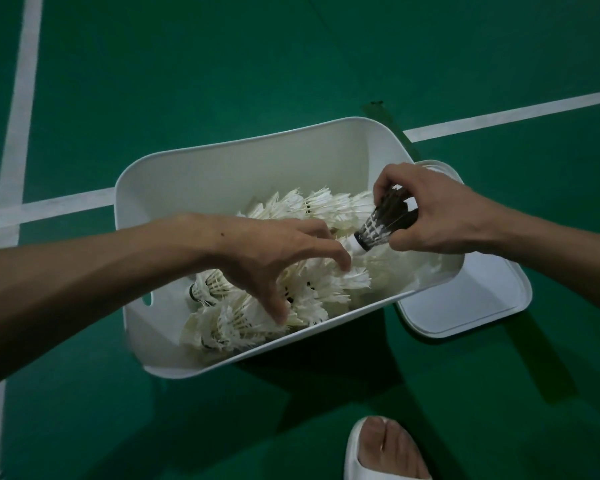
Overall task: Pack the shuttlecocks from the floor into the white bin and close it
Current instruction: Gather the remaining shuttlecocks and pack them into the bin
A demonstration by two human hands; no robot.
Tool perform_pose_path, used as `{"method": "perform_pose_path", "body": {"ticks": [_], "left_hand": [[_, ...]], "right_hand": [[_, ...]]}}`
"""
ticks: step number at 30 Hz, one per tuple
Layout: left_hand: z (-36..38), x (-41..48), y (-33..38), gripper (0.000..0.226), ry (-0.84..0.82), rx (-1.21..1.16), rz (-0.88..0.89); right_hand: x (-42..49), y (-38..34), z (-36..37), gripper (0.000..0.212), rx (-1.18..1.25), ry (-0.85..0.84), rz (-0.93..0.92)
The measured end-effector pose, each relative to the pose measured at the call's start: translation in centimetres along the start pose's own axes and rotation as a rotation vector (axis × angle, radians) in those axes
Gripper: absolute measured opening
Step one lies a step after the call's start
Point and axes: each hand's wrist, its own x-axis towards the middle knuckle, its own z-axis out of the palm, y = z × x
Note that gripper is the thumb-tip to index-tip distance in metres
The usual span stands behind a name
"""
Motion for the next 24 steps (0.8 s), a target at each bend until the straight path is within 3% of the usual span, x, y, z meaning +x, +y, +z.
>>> {"method": "perform_pose_path", "body": {"ticks": [4, 8, 14, 18, 24], "left_hand": [[-0.2, 0.0, 0.5, 0.088, -0.014, 0.13, -0.011], [0.0, 0.0, 0.4, 0.088, -0.006, 0.139, -0.003], [0.2, -0.2, -0.1, 0.087, 0.0, 0.132, 0.019], [0.1, -0.5, -0.4, 0.086, 0.013, 0.113, 0.032], [0.8, -0.3, -0.5, 0.085, 0.009, 0.135, 0.031]], "right_hand": [[0.1, -0.1, 0.3, 0.04, 0.012, -0.164, 0.007], [0.2, 0.1, 0.1, 0.04, 0.093, -0.151, 0.041], [0.3, -0.2, 0.0, 0.041, 0.194, -0.264, 0.101], [0.7, -0.1, -0.4, 0.04, 0.315, -0.201, 0.159], [-0.2, 0.1, 2.0, 0.052, 0.315, -0.344, 0.21]]}}
